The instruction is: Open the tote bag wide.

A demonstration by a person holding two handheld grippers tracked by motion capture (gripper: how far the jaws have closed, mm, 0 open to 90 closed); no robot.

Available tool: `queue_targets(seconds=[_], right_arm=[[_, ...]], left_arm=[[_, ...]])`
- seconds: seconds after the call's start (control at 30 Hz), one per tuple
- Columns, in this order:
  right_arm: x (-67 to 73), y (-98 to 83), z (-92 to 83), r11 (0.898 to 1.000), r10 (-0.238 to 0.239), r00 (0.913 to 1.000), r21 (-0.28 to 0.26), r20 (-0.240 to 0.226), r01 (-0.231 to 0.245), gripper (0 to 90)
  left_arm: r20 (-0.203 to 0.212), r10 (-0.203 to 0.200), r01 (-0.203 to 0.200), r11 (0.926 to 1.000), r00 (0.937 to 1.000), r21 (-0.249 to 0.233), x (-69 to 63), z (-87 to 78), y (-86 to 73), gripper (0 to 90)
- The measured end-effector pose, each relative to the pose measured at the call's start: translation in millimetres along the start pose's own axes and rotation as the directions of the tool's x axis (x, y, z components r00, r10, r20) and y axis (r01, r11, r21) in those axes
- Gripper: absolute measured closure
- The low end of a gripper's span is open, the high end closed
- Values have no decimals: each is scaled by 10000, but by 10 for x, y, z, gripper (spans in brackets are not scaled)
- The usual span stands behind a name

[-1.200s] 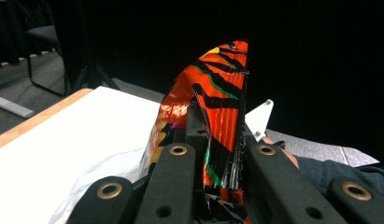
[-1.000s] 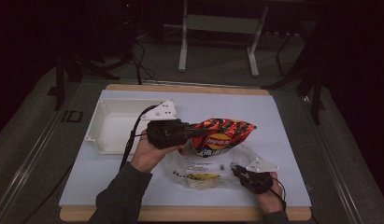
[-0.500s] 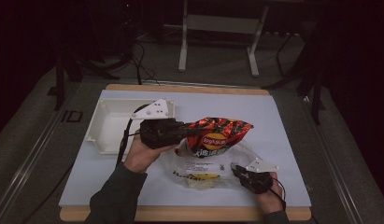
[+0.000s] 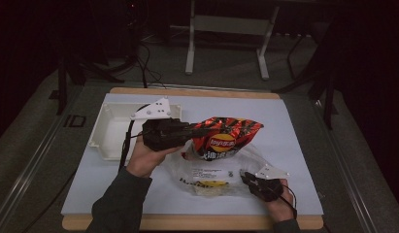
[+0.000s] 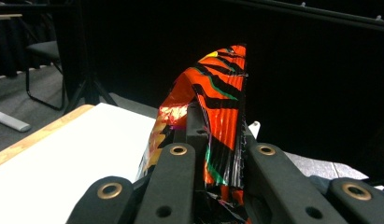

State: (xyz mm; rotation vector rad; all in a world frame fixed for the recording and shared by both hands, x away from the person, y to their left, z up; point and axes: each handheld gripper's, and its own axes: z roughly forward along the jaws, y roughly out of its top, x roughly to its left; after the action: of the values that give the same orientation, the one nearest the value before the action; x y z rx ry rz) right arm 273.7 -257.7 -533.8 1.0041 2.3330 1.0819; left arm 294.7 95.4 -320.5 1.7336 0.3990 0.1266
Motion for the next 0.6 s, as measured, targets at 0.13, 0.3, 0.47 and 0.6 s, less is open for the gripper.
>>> queue_targets(seconds=[0.13,0.3,0.47,0.6], right_arm=[[0,-1,1,10000,-4,10000,14,-23,4,759],[-3,-2,2,10000,9,10000,20,-51,-9,759],[-5,-3,6,10000,8,10000,15,-53,-8,762],[-10,-5,10,10000,-27,10000,9,-55,27,762]], left_arm=[[-54,-58,57,9999,10000,-134,27,-8,17,849],[-111,-132,130,9997,9999,-190,76,0,30,849],[-121,-204,202,9996,9997,-188,124,24,28,850],[-108,-249,246,9995,9996,-221,151,31,39,850]])
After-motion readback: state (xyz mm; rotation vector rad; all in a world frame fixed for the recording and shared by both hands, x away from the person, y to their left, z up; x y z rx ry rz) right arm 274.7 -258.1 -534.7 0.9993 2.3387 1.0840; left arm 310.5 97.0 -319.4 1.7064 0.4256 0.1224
